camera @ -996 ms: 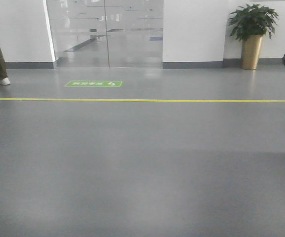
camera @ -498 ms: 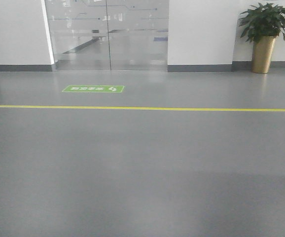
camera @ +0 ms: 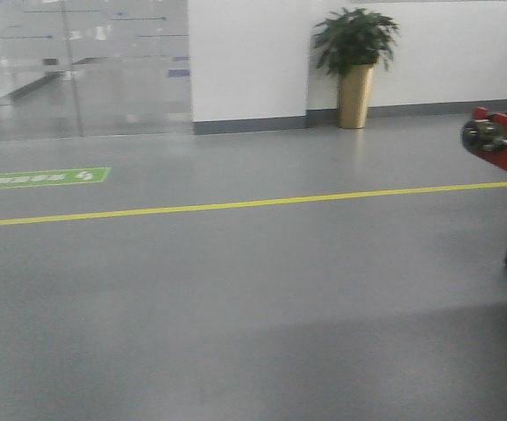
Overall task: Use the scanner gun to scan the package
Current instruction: 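Turn the base toward the red table and stop at it, then move left gripper over the long tan box, right toward scanner gun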
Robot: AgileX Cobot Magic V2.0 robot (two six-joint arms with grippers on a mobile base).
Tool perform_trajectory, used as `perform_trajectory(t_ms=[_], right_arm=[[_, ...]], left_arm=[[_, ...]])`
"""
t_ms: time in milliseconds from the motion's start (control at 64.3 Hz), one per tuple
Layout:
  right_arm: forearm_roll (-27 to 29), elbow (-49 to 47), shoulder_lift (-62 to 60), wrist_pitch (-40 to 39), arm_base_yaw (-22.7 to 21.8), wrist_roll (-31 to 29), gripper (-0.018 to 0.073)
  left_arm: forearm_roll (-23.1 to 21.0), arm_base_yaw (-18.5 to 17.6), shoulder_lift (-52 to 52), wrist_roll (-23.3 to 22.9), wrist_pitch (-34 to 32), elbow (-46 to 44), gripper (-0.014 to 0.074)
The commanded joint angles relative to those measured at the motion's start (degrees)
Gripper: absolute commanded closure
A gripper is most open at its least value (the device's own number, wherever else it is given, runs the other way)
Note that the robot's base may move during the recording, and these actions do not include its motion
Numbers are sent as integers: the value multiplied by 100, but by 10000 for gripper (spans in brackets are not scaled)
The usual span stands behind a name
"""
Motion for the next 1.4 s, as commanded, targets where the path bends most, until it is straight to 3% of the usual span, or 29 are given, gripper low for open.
perform_trajectory(t_ms=[0,1385], right_arm=[[5,-5,-16,-96,-8,-5,721],[5,-5,-16,-96,-8,-5,721]], left_arm=[[-36,-27,-20,-30,-98,-15,708],[-36,-27,-20,-30,-98,-15,708]])
